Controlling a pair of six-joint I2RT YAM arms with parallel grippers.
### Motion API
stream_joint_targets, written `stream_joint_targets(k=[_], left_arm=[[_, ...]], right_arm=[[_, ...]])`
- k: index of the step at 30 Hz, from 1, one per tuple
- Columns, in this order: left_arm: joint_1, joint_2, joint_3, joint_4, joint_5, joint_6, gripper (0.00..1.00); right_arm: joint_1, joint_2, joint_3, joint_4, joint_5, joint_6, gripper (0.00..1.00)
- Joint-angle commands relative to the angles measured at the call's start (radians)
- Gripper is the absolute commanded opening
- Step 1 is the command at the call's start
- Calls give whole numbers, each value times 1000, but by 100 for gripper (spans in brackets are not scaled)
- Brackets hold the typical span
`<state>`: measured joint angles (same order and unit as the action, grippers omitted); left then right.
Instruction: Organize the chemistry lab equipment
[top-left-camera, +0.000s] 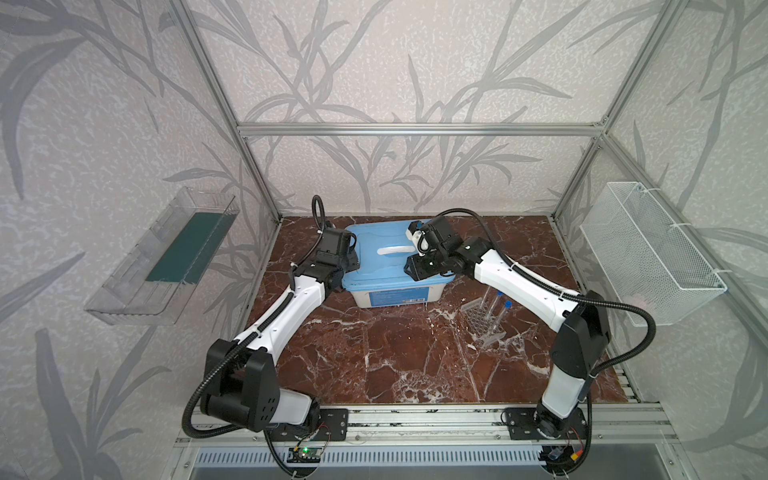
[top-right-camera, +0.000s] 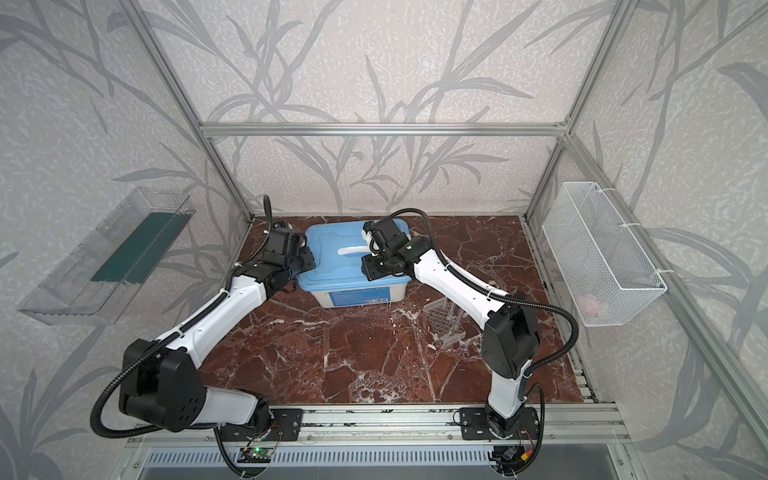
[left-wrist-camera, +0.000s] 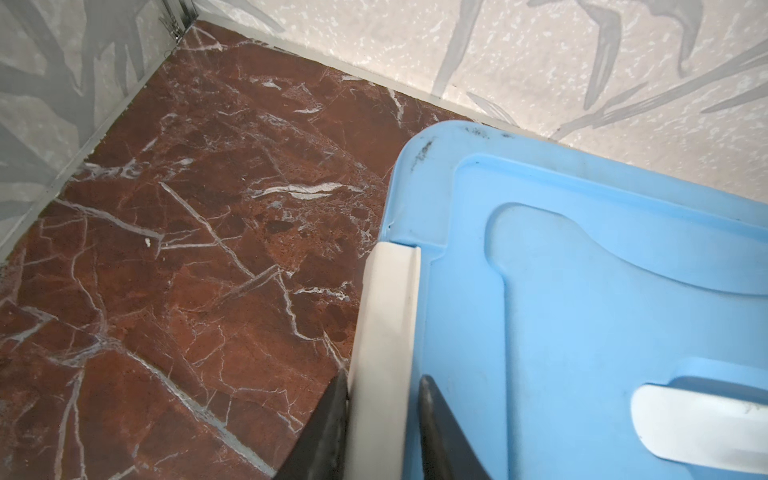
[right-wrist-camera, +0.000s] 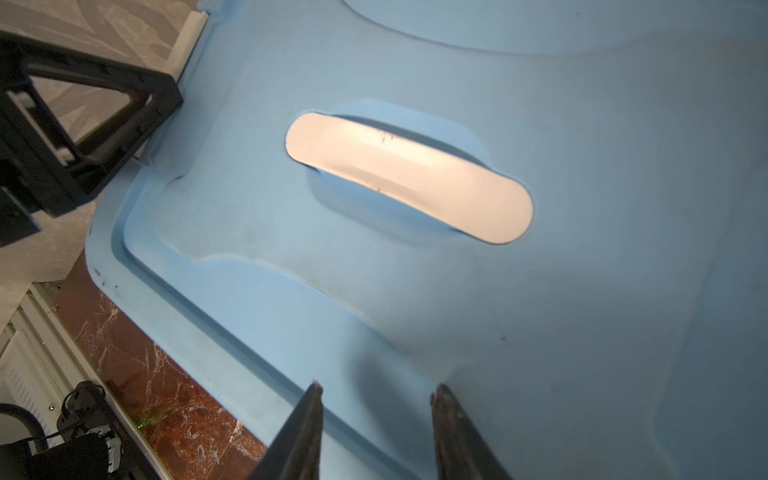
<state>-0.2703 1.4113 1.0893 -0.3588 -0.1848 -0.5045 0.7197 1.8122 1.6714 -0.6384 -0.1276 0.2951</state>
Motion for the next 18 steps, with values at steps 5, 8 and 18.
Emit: stream_joint_targets(k=[5, 8, 18], left_arm=[[1, 1, 104, -245, 7, 11, 56], [20, -9, 194, -297, -12, 29, 76], [120, -225, 143, -256, 37, 53, 99]], right_arm=[[-5, -91, 86, -34, 44, -47, 51], [-4, -165, 92, -46, 79, -58, 62], [-149, -480, -90, -93, 262, -95, 99]])
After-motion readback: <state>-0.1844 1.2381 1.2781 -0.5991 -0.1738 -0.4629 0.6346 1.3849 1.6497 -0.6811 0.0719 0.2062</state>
